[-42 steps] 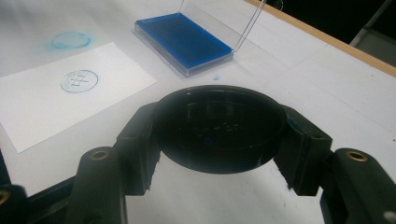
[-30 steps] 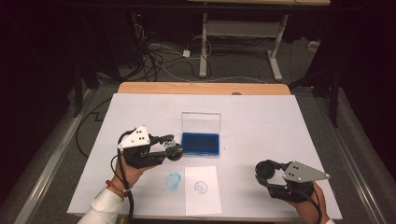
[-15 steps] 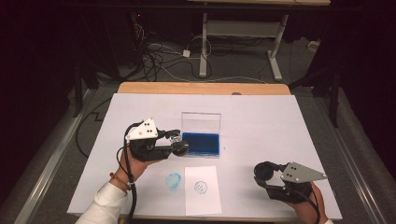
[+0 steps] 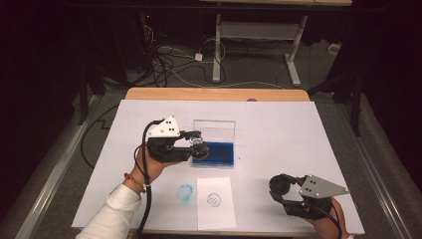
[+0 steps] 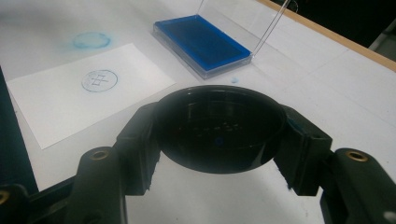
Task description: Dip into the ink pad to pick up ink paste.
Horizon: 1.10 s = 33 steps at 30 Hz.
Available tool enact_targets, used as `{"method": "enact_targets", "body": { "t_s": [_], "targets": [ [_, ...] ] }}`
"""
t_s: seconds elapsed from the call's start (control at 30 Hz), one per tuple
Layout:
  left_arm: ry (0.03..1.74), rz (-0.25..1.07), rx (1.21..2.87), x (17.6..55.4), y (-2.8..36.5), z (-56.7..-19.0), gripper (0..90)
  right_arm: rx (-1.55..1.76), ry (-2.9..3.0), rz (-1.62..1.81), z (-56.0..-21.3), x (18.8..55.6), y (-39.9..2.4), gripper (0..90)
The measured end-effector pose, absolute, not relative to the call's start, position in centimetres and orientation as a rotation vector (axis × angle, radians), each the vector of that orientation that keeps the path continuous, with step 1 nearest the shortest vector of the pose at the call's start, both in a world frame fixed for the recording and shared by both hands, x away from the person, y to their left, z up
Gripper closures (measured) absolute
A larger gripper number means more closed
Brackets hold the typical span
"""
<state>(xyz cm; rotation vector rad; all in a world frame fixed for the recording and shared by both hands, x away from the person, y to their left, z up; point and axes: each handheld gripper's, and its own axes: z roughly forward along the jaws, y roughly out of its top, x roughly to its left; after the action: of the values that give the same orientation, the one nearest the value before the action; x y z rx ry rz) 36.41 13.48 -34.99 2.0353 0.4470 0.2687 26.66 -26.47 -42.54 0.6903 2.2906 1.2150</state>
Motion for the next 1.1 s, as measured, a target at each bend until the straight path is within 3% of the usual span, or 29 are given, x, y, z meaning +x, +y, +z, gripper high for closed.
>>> {"method": "enact_targets", "body": {
  "t_s": [0.77, 1.1],
  "targets": [
    [0.478, 0.198, 2.127, 40.4, 9.8, -38.2, 54.4, 0.688, 2.299, 1.212, -42.6, 26.4, -26.5, 38.2],
    [0.529, 0.262, 2.181, 41.2, 8.9, -40.1, 54.4, 0.687, 2.305, 1.210, -42.6, 26.3, -26.5, 38.1]
  ]
}}
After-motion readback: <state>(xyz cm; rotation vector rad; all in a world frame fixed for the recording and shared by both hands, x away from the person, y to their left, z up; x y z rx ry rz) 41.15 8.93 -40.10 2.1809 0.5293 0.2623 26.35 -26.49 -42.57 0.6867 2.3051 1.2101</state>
